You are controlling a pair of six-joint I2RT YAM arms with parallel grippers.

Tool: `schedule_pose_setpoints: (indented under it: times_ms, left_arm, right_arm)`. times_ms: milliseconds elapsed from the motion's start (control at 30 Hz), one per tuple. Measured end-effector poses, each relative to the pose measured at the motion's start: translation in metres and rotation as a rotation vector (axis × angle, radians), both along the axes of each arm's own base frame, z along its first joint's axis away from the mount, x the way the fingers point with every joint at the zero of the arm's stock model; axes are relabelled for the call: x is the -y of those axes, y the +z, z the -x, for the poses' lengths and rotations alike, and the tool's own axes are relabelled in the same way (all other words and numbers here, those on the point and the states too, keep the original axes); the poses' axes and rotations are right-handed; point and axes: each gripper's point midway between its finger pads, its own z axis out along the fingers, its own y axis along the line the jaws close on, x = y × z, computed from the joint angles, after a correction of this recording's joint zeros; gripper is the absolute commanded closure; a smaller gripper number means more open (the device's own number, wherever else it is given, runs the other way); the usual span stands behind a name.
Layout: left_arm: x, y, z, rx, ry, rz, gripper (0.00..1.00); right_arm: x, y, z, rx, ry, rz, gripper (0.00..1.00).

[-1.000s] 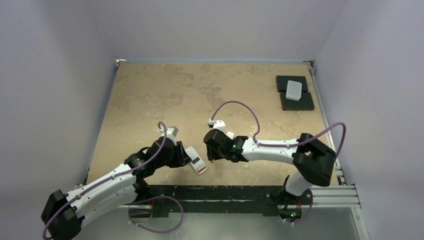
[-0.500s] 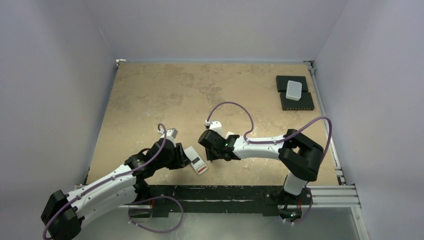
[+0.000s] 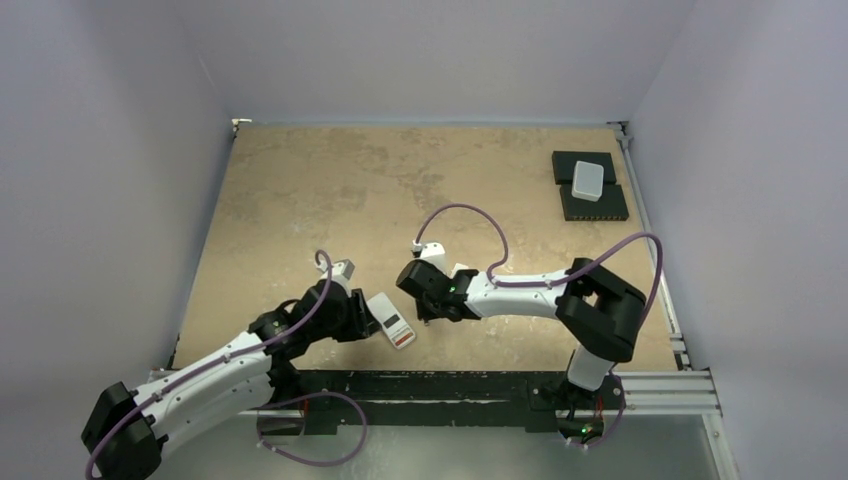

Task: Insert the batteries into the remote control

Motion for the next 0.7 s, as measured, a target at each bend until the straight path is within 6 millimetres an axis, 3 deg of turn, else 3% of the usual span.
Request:
schedule_pose_setpoints:
  times_ms: [167, 467, 700]
  left_arm:
    - [0.000, 0.001, 0.000, 0.006, -0.001, 0.008, 0.62]
    - [0.001, 0.005, 0.000, 0.019, -0.001, 0.021, 0.62]
    - [0.002, 0.010, -0.001, 0.037, -0.001, 0.039, 0.62]
  right_arm:
    - [0.000, 0.005, 0.001, -0.003, -0.026, -0.029, 1.00]
    - [-0.004, 0.049, 0.009, 0.007, -0.105, -0.270, 1.00]
    - [-0.012, 0.040, 0.029, -0.078, -0.150, -0.425, 1.00]
